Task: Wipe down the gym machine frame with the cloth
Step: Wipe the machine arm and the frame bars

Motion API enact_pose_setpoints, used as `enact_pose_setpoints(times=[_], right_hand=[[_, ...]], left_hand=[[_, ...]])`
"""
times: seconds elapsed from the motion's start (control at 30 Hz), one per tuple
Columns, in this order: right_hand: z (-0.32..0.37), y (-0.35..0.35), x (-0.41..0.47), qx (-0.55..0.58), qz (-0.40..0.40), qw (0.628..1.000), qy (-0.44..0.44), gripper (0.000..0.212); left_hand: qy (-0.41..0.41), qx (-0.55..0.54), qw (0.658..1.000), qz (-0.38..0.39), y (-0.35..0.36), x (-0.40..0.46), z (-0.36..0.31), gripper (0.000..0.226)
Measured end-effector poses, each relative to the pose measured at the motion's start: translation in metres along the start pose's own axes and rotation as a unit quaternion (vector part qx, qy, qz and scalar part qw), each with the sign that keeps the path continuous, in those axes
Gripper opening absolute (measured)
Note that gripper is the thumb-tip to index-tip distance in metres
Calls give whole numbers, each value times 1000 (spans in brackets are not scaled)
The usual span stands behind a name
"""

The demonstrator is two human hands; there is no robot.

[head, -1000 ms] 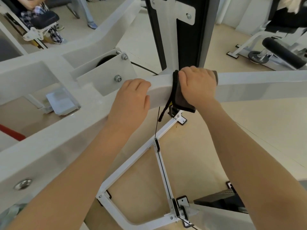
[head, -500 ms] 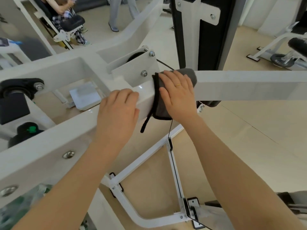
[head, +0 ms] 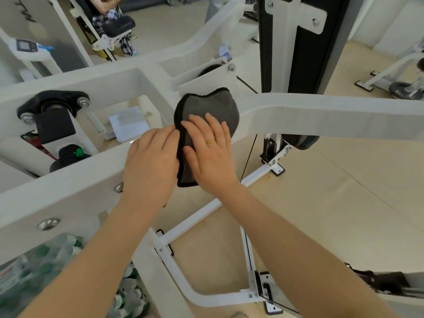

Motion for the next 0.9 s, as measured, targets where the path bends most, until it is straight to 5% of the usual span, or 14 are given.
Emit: enact_pose_setpoints(times=[0.33, 0.5, 0.63, 0.77, 0.9], right_hand=[[-119, -26, 26, -124, -21, 974, 188, 47], [-55, 3, 24, 76, -68, 963, 249, 57], [0, 26, 3, 254, -77, 914, 306, 66], [31, 42, -25, 312, -21, 899, 308, 73], [15, 30, -5, 289, -65, 887, 355, 68]], left_hand=[[23, -6, 1000, -20, 3, -1, 3, 41], [49, -1, 998, -27, 4, -1, 6, 43], [73, -40, 996, -8, -3, -1, 9, 37], [77, 0, 996, -40, -14, -18, 17, 30], [35, 10, 998, -53, -18, -35, 32, 34]])
Point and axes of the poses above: each hand's wrist, its own x-axis towards the middle knuckle, its own y-axis out of the palm, z = x × y, the point moved 1 cm from there along x, towards the middle knuckle, and after that the axes turned 2 degrees about -x, right-handed, at the moved point
